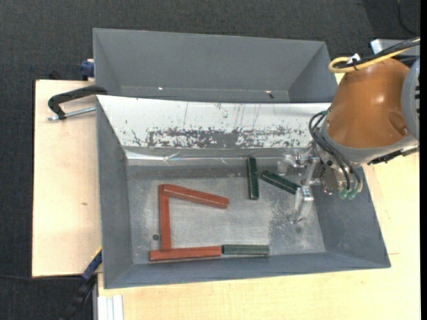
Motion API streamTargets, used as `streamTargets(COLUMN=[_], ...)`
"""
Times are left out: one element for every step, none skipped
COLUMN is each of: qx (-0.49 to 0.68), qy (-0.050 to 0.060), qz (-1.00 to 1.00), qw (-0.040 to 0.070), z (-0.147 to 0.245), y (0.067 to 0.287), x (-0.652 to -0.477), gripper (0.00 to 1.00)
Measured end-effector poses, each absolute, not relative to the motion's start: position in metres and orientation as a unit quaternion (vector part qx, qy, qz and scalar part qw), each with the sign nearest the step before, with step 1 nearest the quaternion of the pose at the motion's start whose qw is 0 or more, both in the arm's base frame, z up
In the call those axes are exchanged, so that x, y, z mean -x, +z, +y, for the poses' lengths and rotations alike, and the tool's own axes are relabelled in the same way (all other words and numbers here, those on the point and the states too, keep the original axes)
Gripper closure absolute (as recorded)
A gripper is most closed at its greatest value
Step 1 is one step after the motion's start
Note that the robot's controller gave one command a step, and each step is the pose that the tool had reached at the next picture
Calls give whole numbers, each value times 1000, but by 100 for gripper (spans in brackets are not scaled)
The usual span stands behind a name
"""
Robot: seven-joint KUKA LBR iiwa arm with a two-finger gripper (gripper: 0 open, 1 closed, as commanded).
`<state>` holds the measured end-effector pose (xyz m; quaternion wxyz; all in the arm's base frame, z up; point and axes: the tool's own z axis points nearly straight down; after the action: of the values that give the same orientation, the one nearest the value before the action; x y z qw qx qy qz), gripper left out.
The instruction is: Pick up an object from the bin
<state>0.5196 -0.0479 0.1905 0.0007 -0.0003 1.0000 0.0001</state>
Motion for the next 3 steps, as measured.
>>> streamTargets(qx=[0, -1, 16], qy=[0, 0, 1], qz=[1000, 1000, 1000], qw=[1, 1, -1], z=[-48, -48, -59], y=[190, 190, 165], x=[-520, -520, -529], gripper=[0, 0, 0])
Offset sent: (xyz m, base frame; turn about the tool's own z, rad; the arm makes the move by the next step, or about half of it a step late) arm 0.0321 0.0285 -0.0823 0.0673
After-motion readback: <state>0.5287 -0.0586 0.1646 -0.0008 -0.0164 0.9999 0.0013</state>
